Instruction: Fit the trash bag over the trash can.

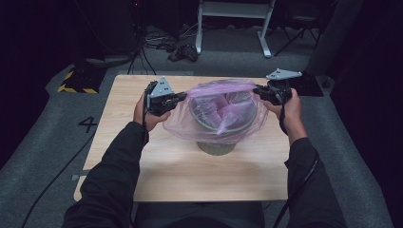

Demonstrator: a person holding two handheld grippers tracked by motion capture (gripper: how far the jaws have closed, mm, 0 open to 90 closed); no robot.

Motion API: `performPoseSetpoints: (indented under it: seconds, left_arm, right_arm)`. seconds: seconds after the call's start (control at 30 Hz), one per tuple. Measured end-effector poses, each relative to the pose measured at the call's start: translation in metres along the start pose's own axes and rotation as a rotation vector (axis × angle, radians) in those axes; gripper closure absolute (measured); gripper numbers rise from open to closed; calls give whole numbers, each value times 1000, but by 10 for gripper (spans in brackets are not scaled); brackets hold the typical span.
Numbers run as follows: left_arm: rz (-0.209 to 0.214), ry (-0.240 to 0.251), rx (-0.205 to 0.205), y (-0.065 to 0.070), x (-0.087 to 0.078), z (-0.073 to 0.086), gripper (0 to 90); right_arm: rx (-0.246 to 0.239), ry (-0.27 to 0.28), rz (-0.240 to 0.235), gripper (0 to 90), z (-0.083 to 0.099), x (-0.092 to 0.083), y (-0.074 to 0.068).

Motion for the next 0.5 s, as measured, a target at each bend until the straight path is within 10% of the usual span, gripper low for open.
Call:
performPoseSetpoints:
  seconds: [0.2, 0.5]
  left_arm:
    - [-5, 36, -156, -20, 31, 15, 895]
    - [69, -18, -172, -10, 58, 28, 898]
  right_arm:
    - [82, -24, 9, 848, 5, 17, 14]
    - [119, -75, -41, 874, 24, 38, 16]
Point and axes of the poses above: each handheld gripper's, and its own axes: x roughly forward along the jaws, z roughly out of its underside, y roughly to its right, the point moved 2 cm from there along x, roughly forward along the jaws, and after that the axes turned 13 degrees about x, right-handed, at the moved point
